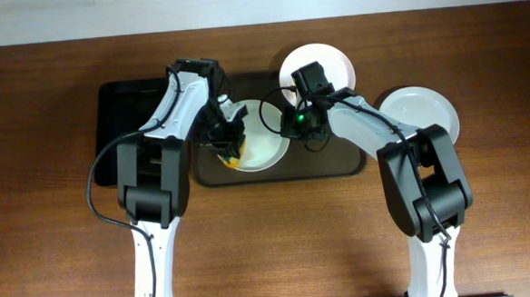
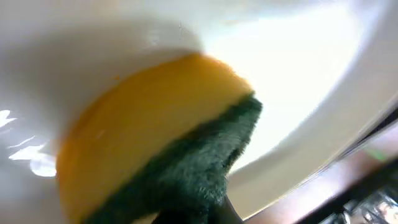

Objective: Clean dirty plates on tray and stack at the side
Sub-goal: 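Scrub the plate with the sponge in left gripper while right holds rim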

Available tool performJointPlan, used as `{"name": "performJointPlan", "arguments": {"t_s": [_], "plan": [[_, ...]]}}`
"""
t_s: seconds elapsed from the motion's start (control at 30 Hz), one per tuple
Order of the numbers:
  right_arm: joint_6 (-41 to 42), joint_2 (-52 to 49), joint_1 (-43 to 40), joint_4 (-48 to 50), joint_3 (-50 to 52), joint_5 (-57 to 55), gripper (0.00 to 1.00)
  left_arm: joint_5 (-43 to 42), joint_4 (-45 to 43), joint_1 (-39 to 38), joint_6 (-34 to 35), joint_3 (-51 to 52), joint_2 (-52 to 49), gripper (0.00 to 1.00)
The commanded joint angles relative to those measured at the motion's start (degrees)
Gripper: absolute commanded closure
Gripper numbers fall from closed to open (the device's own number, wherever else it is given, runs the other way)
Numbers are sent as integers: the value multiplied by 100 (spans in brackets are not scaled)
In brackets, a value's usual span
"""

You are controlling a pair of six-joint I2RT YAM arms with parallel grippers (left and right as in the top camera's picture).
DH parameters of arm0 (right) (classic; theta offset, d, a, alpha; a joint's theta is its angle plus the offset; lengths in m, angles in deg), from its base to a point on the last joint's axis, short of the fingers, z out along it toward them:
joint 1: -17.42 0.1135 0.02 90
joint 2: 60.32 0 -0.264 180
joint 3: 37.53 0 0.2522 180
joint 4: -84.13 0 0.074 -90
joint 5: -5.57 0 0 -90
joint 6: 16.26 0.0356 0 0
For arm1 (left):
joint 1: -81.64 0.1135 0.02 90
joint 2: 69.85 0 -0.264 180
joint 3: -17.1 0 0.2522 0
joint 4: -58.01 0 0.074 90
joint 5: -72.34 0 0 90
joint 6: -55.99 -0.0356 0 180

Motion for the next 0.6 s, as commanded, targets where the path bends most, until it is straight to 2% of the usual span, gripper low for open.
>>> {"name": "performJointPlan", "arguments": {"t_s": [0.0,0.1,0.2,0.27,0.33,0.43,0.57], "plan": [[98,-111,-26,-28,-48,-155,96,-1172,-380,-81,-621,96,-186,99],[98,-111,-26,-28,-48,-157,96,-1211,-782,-63,-599,96,-186,99],[98,-111,-26,-28,-48,-157,96,-1032,-1349,26,-109,96,-186,99],[98,-111,-26,-28,-48,-157,96,-592,-1668,103,356,96,-186,99],[98,-111,-26,-28,-48,-157,96,210,-1967,203,955,96,-186,99],[98,-111,-26,-31,-48,-157,96,769,-1987,299,1169,96,-186,99],[98,-111,-26,-28,-48,-157,96,1117,-1519,313,1172,96,-186,99]]}}
